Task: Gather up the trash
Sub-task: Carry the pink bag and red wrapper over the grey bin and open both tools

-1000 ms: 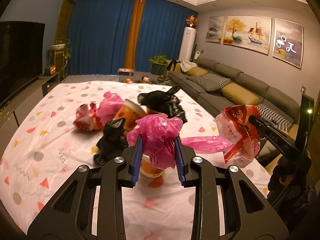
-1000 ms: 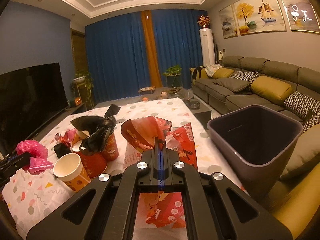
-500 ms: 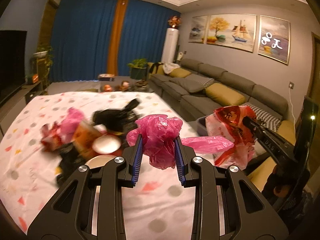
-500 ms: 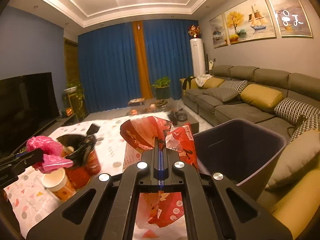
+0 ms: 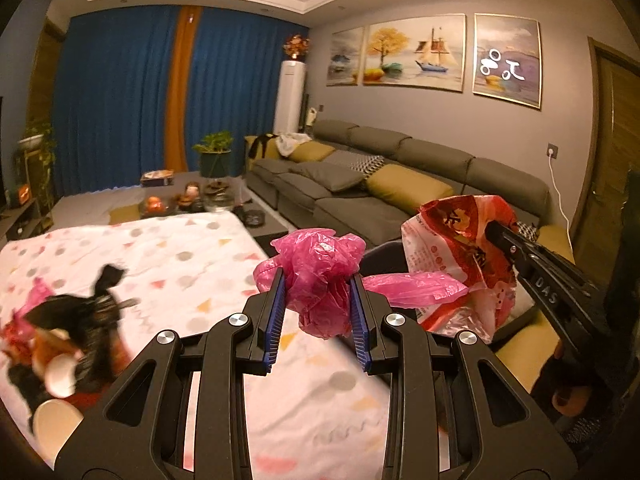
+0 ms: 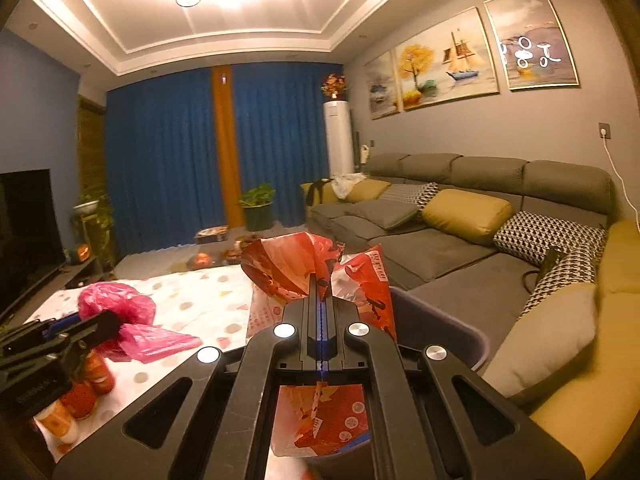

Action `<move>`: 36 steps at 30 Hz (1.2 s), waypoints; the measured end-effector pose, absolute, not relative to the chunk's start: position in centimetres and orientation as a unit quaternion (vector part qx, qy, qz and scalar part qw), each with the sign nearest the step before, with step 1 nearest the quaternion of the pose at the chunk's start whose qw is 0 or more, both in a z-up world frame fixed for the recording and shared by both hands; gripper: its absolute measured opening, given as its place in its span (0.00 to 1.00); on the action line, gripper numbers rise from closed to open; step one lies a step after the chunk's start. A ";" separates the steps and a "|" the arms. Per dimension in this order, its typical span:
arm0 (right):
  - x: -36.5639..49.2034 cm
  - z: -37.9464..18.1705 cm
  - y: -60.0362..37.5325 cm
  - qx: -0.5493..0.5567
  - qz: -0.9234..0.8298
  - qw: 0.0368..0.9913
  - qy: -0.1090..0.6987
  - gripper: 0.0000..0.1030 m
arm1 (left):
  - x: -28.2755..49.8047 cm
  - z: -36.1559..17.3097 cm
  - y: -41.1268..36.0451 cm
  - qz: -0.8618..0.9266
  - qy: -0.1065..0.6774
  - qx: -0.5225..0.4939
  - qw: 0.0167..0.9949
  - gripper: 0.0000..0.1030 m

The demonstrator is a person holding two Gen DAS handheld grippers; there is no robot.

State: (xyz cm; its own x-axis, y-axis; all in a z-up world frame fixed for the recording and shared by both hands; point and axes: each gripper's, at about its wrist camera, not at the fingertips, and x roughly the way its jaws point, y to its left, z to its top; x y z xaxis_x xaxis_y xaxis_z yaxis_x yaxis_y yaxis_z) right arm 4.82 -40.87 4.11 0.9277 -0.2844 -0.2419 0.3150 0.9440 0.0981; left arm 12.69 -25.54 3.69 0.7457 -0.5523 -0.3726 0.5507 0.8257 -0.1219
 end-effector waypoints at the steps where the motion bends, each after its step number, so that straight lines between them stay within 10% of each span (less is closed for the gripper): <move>1: 5.0 4.0 -41.2 0.069 -0.156 0.979 0.114 0.01 | 13.1 3.4 -26.3 -0.298 0.201 -0.001 0.933 0.28; 36: 8.8 0.9 -45.3 0.090 -0.184 0.966 0.156 0.01 | 18.6 -1.4 -36.7 -0.369 0.245 0.011 0.897 0.29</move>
